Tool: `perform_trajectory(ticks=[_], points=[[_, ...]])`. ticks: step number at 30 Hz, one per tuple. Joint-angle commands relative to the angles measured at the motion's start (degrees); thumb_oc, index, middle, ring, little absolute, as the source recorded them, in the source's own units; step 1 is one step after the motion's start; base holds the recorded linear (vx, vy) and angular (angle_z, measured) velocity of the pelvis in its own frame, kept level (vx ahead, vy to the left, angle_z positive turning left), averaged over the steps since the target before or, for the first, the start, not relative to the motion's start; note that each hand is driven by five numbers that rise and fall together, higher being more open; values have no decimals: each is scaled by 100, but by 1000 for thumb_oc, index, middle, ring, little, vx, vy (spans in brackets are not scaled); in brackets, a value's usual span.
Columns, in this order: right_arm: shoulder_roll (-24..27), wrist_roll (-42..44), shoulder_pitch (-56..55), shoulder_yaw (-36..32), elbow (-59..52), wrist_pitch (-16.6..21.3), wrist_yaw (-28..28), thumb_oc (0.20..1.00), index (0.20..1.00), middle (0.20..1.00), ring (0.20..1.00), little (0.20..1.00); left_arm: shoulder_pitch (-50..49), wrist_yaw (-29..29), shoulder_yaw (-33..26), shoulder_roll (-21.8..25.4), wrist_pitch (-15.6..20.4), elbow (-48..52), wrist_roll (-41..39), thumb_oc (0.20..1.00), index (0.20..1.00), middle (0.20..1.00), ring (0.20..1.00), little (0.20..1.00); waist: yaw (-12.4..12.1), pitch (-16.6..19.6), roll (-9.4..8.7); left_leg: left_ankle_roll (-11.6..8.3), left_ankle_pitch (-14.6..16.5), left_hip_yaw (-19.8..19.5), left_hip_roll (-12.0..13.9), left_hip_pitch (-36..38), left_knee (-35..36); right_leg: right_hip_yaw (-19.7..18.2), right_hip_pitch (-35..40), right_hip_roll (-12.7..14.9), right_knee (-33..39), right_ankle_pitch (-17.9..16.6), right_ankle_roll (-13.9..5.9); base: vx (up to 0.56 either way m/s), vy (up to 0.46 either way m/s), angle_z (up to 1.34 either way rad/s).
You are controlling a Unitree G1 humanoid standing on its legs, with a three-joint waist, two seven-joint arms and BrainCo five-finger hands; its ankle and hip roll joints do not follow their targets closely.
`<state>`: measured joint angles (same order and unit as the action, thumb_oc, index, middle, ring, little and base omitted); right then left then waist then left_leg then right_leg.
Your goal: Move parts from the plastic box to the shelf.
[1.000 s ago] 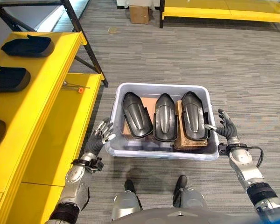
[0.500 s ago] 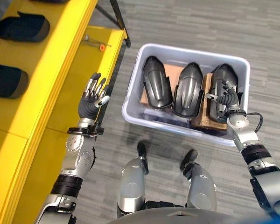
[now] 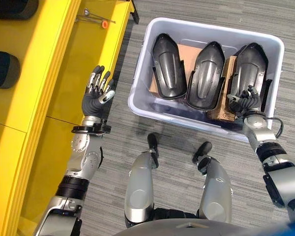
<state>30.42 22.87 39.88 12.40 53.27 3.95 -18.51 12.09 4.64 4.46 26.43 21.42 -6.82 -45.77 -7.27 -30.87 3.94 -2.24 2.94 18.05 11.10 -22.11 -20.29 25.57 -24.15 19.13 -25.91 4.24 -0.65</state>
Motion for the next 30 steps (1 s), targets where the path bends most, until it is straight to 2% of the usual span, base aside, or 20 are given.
perform_trajectory(ticks=[1,7,8,10,17,19,21,23,30], points=[[99,-324,149,385,-3,260,360,1000,1000,1000,1000,1000,-60,86,116,60,129,552,-75,1000,1000,1000,1000,1000,-169,167,171,-380,-364,175,370,33,571,-198,-186,382,-616,415,-603,-33,-10,-2],[139,-799,287,671,-332,404,586,1000,1000,1000,1000,1000,-67,128,177,59,121,565,-88,1000,1000,1000,1000,1000,-164,123,178,-385,-367,196,379,1,527,-203,-217,366,-627,412,-594,0,0,0],[124,-1199,402,879,-750,361,659,1000,1000,1000,1000,1000,-82,149,178,41,41,613,-105,1000,1000,1000,1000,1000,-166,111,160,-386,-358,221,394,-2,494,-193,-218,364,-627,413,-594,0,0,0],[122,-1424,437,969,-915,339,689,1000,1000,1000,1000,1000,-96,204,182,34,26,619,-126,1000,1000,1000,1000,1000,-168,111,155,-387,-358,232,402,3,485,-188,-215,364,-628,412,-596,-12,-14,-3],[47,-1906,516,1209,-1418,116,567,1000,1000,1000,1000,1000,-156,282,181,9,5,622,-88,1000,1000,1000,1000,1000,-181,110,128,-384,-364,264,427,40,481,-139,-167,359,-616,407,-605,0,0,0],[49,-2077,514,1253,-1461,-78,290,1000,1000,1000,1000,1000,-175,330,193,-13,29,588,-55,1000,1000,1000,1000,1000,-182,111,118,-387,-378,281,430,70,506,-124,-138,360,-587,396,-615,0,0,0],[53,-2066,511,1237,-1431,-133,154,1000,1000,1000,1000,1000,-178,325,209,-13,26,574,-66,1000,1000,1000,1000,1000,-175,111,118,-392,-385,296,433,99,533,-112,-117,358,-575,395,-619,0,0,0],[49,-2384,481,1160,-1261,-178,-290,1000,1000,1000,1000,1000,-146,367,264,-4,36,506,-109,1000,1000,1000,1000,1000,-161,111,123,-387,-391,309,436,97,549,-108,-110,347,-549,377,-625,0,0,0],[121,-3004,516,1103,-1010,-293,-1089,1000,1000,1000,1000,1000,-51,399,403,6,50,431,-170,1000,1000,1000,1000,1000,-131,110,129,-390,-401,320,447,78,562,-120,-122,330,-500,332,-649,0,0,0]])
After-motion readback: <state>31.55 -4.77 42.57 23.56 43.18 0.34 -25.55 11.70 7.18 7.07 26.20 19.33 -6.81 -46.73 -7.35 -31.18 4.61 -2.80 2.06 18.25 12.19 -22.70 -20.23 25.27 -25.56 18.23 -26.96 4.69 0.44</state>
